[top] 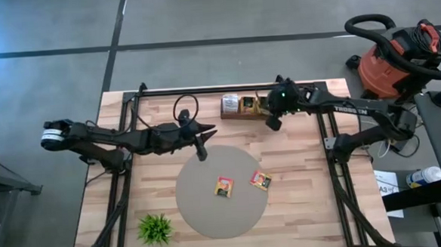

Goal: Pick & Place Tea
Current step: Put the yellow tea bag into the right section of the wooden organizer

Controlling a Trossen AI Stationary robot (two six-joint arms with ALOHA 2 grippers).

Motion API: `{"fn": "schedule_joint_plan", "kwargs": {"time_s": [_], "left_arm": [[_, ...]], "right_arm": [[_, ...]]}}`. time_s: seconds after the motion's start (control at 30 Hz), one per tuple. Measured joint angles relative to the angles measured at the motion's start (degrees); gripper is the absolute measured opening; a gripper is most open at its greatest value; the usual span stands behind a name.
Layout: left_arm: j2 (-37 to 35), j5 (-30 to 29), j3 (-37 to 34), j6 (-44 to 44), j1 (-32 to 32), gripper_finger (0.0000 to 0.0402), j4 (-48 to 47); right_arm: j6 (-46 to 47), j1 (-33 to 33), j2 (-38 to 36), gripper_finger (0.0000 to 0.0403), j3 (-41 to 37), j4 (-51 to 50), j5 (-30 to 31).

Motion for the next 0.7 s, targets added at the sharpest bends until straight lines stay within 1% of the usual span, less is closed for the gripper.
{"fn": "schedule_joint_plan", "kwargs": {"time_s": [0.13,0.27,0.47,0.7], "left_arm": [[0.1,-2.8,0.0,0.1,1.3,0.0083,-0.1],[0.1,-3.3,0.0,0.1,3.2,0.0083,-0.2],[0.1,-3.3,0.0,0.0,6.1,0.0083,-0.4],[0.1,-3.3,0.0,0.0,8.0,0.0083,-0.5]], "right_arm": [[-3.7,-3.6,2.7,0.0008,0.1,1.3,-3.4],[-5.9,-5.3,4.7,0.0008,0.1,5.0,-5.6],[-9.2,-5.5,6.4,0.0008,-0.2,6.2,-6.2],[-10.4,-6.4,7.3,0.0008,-1.6,6.1,-6.2]]}}
